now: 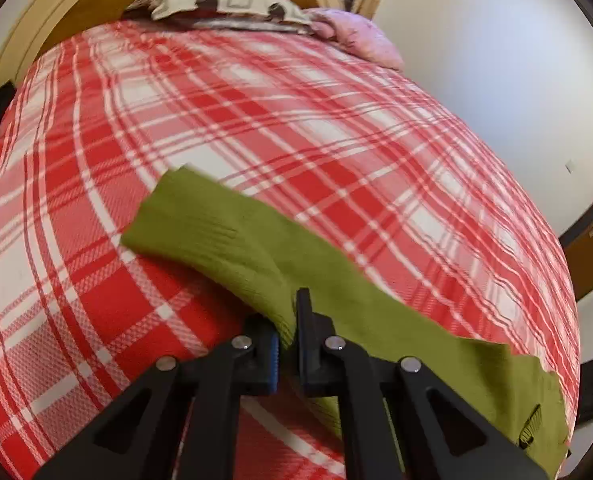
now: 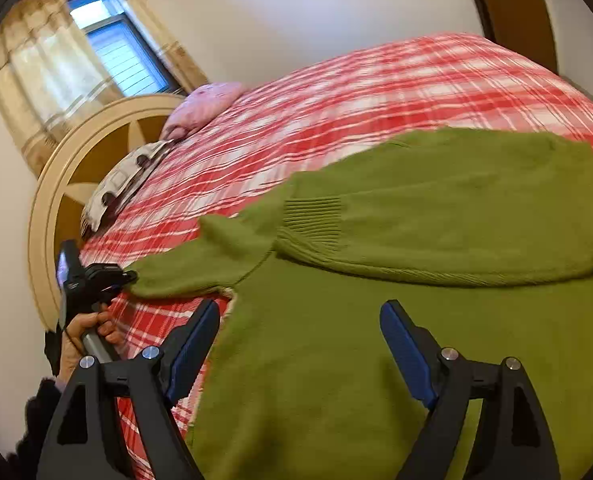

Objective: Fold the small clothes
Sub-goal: 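Grasp the other sleeve cuff with the left gripper and fold it across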

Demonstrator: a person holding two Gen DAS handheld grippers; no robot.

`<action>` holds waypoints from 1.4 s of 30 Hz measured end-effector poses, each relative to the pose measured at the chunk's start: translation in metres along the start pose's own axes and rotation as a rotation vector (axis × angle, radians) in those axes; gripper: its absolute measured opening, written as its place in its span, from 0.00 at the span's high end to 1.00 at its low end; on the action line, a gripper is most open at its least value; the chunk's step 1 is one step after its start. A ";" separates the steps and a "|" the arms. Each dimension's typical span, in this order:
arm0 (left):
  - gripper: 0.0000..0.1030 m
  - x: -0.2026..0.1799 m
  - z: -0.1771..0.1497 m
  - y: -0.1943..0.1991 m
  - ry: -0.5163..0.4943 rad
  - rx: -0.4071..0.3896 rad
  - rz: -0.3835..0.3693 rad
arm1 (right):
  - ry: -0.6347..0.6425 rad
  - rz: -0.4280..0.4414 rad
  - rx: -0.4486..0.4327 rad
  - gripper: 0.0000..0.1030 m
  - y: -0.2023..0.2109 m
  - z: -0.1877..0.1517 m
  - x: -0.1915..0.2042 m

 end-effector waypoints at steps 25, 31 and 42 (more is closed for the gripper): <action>0.94 -0.292 -0.165 0.175 -0.609 -0.250 -0.362 | -0.282 -0.099 -0.191 0.19 0.103 0.005 -0.114; 0.92 -0.303 -0.219 0.173 -0.700 -0.171 -0.408 | -0.260 -0.120 -0.198 0.19 0.108 0.005 -0.115; 0.15 -0.188 -0.193 0.173 -0.619 -0.216 -0.310 | -0.172 0.049 -0.139 0.19 0.067 0.042 -0.074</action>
Point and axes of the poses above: each gripper's, at about its wrist camera, not at the fingertips, and y roughly against the way its jaws point, x to its left, z to its top, the point moved 10 cm from there along -y, roughly the way its jaws point, and after that the axes turned 11 degrees about z, right-handed, at the moved point
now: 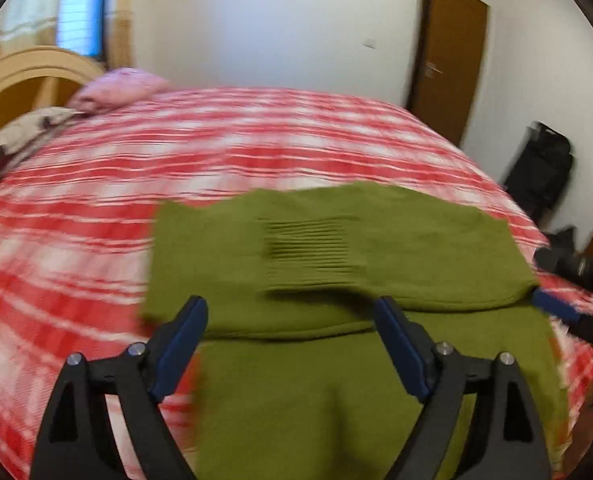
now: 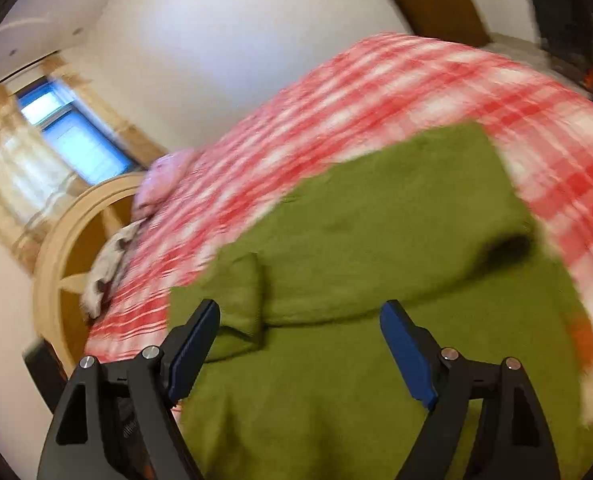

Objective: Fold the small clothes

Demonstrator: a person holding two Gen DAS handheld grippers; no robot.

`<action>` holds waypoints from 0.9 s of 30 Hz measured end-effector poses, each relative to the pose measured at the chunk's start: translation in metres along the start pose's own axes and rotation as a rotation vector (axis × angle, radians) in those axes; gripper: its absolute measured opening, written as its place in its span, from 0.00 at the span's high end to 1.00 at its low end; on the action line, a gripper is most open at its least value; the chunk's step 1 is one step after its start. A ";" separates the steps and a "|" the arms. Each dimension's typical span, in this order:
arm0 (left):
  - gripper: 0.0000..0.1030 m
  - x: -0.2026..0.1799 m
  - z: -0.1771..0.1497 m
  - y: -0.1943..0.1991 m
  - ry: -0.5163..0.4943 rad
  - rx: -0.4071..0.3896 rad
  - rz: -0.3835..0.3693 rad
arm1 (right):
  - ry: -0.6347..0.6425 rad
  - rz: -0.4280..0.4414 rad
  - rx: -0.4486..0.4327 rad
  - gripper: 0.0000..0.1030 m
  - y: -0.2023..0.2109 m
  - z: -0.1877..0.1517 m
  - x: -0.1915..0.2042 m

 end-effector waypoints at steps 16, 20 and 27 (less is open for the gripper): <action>0.14 0.044 -0.058 -0.042 0.148 0.100 0.174 | 0.701 -0.192 0.295 0.19 -0.164 -0.055 0.070; 0.12 0.044 -0.058 -0.044 0.160 0.093 0.177 | 0.640 -0.193 0.378 0.29 -0.182 -0.057 0.046; 0.08 0.044 -0.057 -0.047 0.165 0.091 0.154 | 0.351 -0.098 0.208 0.79 -0.132 -0.005 0.025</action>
Point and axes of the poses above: each gripper's, at about its wrist camera, not at the fingertips, and y roughly against the way its jaws point, x to its left, z to its top, the point moved 10 cm from there along -y, roughly the way its jaws point, and after that the axes turned 11 degrees about z, right-handed, at the moved point
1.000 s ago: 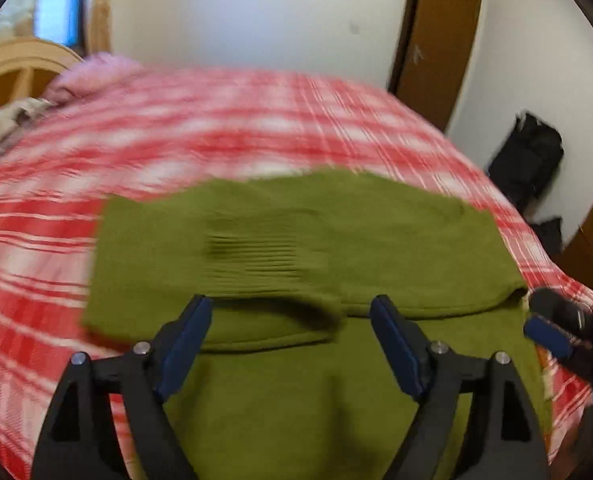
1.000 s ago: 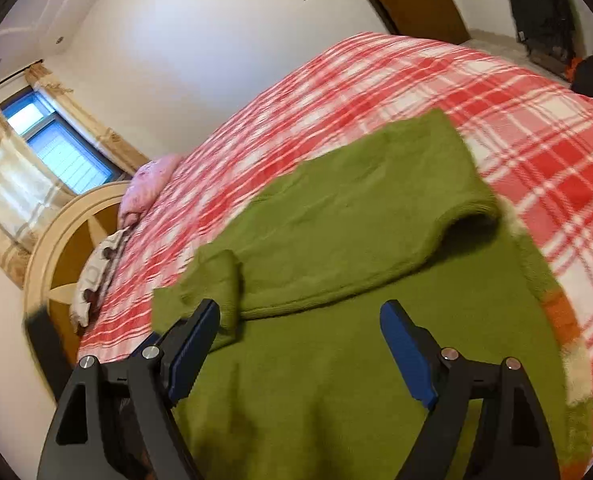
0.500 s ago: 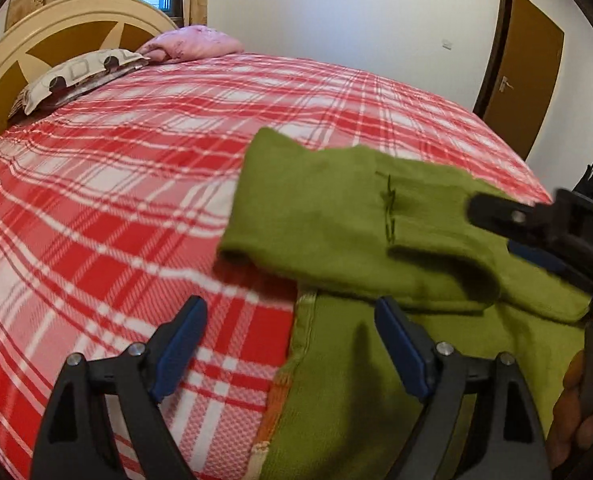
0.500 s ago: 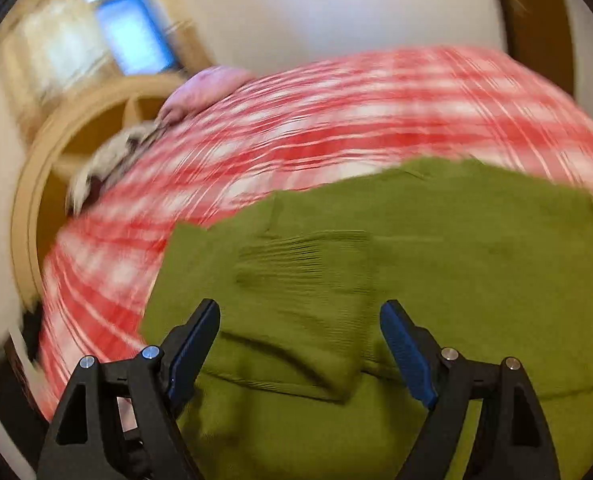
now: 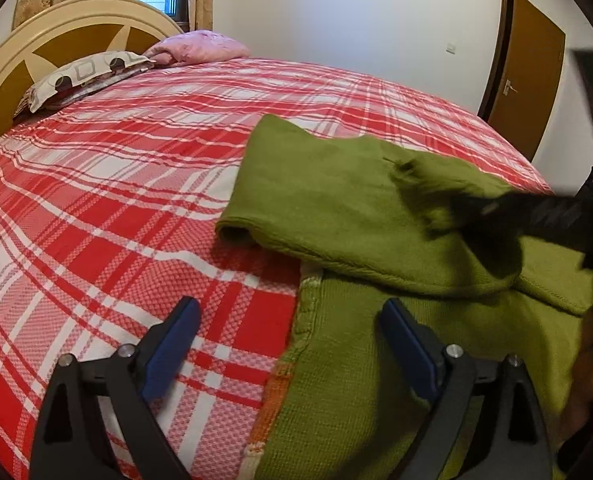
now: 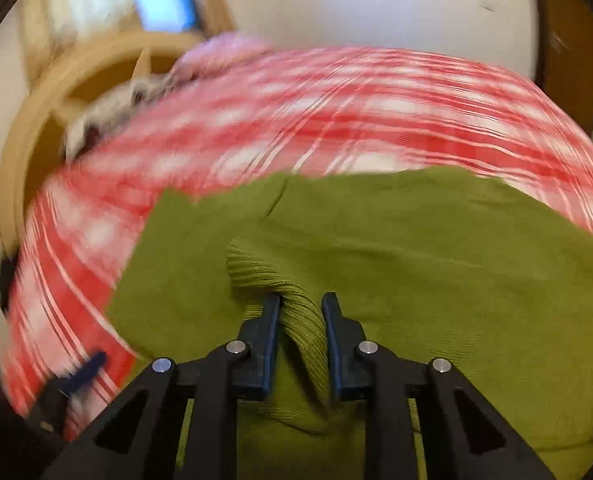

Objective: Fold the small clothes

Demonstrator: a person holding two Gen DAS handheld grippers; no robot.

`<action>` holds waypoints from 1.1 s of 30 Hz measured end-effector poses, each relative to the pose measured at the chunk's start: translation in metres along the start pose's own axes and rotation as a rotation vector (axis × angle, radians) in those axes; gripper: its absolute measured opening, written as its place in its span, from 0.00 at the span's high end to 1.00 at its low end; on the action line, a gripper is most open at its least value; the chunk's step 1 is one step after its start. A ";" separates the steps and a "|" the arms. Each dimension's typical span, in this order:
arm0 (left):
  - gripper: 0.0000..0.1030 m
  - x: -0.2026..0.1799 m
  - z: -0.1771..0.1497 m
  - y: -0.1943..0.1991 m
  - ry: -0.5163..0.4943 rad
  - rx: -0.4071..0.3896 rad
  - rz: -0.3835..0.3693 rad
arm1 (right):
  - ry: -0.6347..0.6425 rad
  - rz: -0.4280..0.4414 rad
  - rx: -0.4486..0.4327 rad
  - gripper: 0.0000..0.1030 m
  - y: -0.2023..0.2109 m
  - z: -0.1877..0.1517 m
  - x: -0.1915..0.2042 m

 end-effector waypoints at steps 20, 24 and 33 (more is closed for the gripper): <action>0.03 -0.003 -0.001 -0.004 -0.017 0.008 -0.001 | -0.448 0.120 -0.145 0.28 0.071 -0.018 -0.104; 0.00 -0.005 -0.002 -0.004 -0.032 0.011 -0.002 | -0.475 0.130 -0.051 0.28 0.043 -0.017 -0.111; 0.00 -0.007 -0.002 -0.005 -0.035 0.007 -0.003 | -0.267 -0.021 0.072 0.55 0.017 -0.010 -0.089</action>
Point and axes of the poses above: each gripper's, at about its wrist camera, not at the fingertips, and y roughly against the way its jaws point, x to its left, z to its top, the point moved 10 cm from there along -y, roughly the way its jaws point, and after that the axes turned 11 degrees about z, right-handed, at the moved point
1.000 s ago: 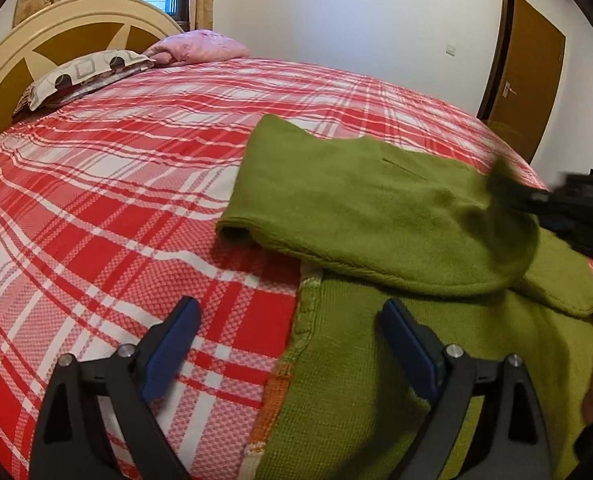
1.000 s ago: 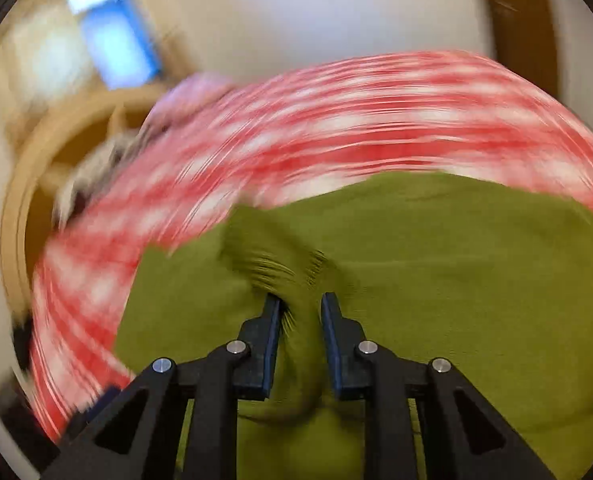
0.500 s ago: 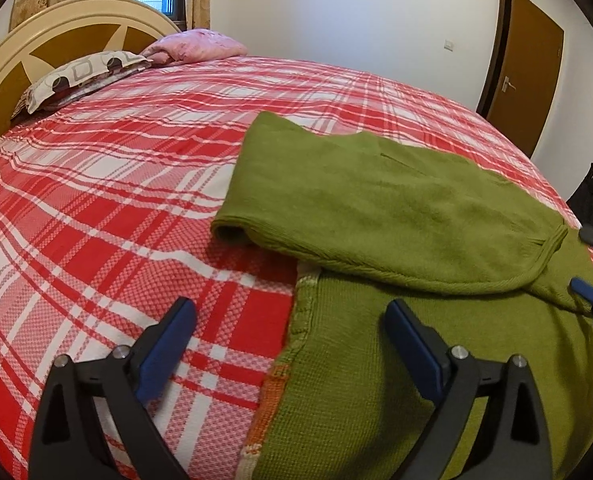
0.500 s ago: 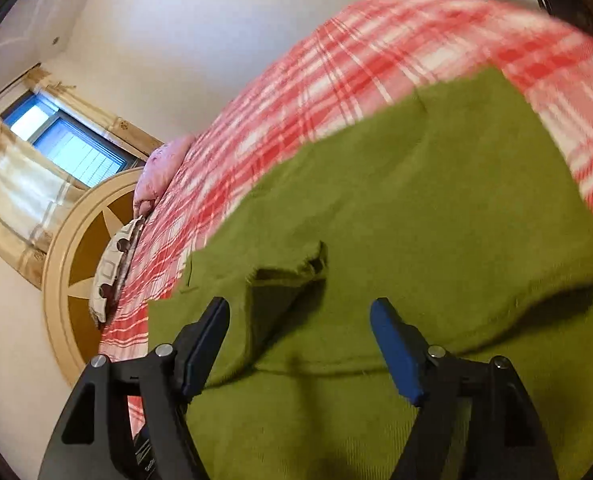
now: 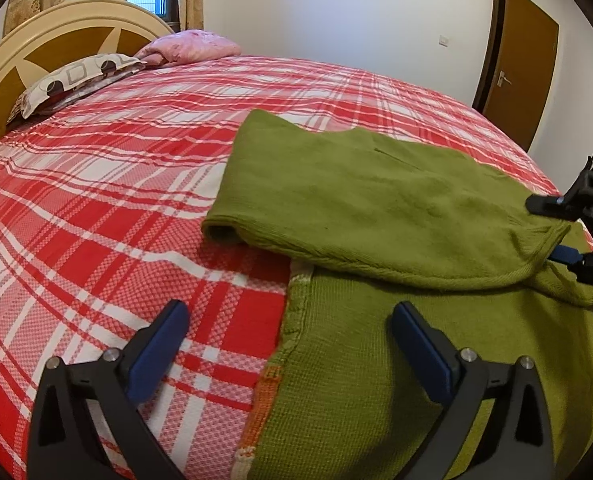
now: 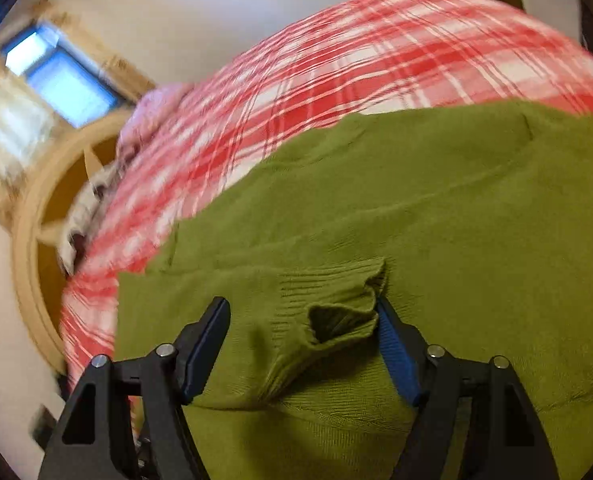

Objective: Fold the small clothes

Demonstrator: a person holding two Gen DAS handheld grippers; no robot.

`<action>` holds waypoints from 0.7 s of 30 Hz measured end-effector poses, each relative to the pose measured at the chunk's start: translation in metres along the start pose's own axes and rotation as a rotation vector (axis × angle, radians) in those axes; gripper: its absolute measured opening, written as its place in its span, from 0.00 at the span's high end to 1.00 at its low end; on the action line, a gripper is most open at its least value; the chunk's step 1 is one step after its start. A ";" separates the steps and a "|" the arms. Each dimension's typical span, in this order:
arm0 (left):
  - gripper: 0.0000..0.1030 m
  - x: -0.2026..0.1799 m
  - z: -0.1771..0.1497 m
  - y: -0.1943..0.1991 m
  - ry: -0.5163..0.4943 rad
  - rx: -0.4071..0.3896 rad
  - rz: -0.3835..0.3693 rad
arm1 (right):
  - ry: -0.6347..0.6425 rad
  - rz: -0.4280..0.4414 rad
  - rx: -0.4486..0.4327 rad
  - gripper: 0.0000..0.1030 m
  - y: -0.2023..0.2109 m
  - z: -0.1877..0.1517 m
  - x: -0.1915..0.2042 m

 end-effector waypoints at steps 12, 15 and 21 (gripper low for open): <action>0.00 -0.001 -0.001 0.000 -0.003 -0.001 0.005 | 0.197 -0.092 -0.025 0.95 0.014 -0.003 0.019; 0.00 -0.001 -0.001 -0.001 -0.003 0.000 0.005 | 0.262 -0.086 -0.087 0.96 0.030 0.009 0.043; 0.00 0.002 0.002 0.000 0.022 0.019 0.010 | 0.367 -0.064 -0.226 0.96 0.084 0.049 0.089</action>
Point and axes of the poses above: each gripper's, at about its wrist camera, not at the fingertips, and y roughly against the way its jaws point, x to its left, z to its top, the point moved 10 cm from there along -y, roughly the way its jaws point, and after that the axes turned 11 degrees about z, right-handed, at the moved point
